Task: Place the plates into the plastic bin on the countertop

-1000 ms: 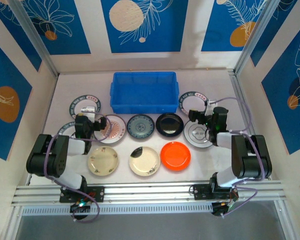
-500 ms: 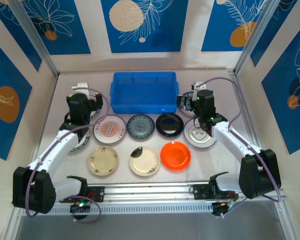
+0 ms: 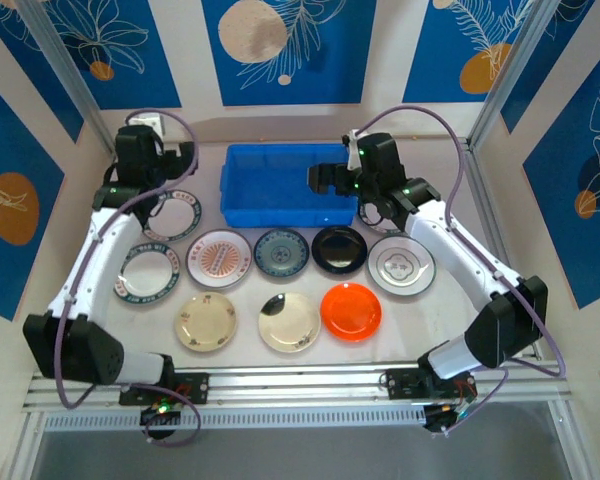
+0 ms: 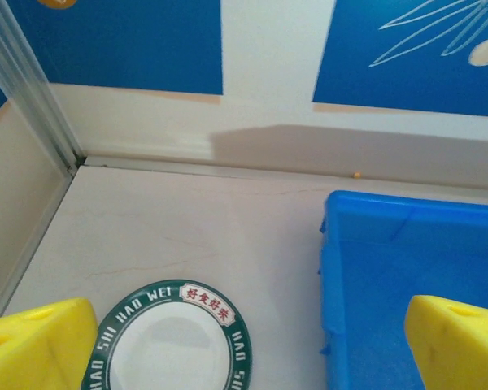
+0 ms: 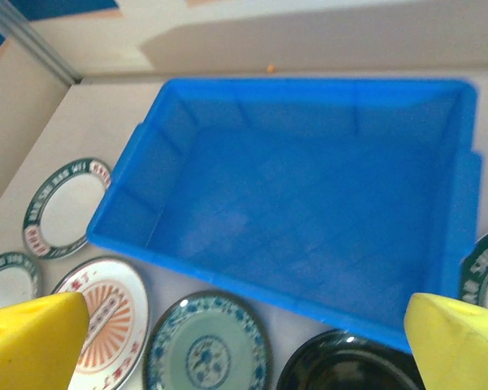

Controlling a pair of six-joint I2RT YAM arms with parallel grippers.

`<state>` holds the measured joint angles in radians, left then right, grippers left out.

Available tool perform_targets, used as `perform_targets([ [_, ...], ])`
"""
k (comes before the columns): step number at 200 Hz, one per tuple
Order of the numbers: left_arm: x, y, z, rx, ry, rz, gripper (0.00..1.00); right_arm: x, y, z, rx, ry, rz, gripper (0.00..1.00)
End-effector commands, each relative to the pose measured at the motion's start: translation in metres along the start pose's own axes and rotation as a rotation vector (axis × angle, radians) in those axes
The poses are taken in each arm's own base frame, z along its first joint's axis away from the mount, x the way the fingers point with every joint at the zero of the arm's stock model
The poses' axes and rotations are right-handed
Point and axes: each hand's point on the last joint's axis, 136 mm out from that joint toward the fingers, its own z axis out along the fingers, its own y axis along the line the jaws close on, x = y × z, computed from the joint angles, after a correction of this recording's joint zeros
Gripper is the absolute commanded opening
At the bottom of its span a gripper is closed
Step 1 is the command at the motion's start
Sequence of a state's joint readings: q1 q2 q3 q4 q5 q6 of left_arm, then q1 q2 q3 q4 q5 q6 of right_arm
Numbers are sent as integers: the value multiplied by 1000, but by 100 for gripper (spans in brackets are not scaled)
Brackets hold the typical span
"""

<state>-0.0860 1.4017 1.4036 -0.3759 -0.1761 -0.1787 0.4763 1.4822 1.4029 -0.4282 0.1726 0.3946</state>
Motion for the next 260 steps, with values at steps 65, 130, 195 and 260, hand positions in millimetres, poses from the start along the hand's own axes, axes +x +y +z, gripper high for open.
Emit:
perform_targets([
  [65, 44, 94, 95, 57, 193, -355, 73, 9, 21, 31, -139, 186, 120, 97],
  [130, 110, 146, 130, 94, 262, -450, 72, 9, 23, 57, -173, 228, 113, 97],
  [195, 183, 160, 147, 113, 376, -534, 53, 10, 25, 73, -188, 260, 115, 95],
  [260, 220, 173, 151, 64, 425, -566, 46, 13, 24, 81, -190, 282, 122, 94],
])
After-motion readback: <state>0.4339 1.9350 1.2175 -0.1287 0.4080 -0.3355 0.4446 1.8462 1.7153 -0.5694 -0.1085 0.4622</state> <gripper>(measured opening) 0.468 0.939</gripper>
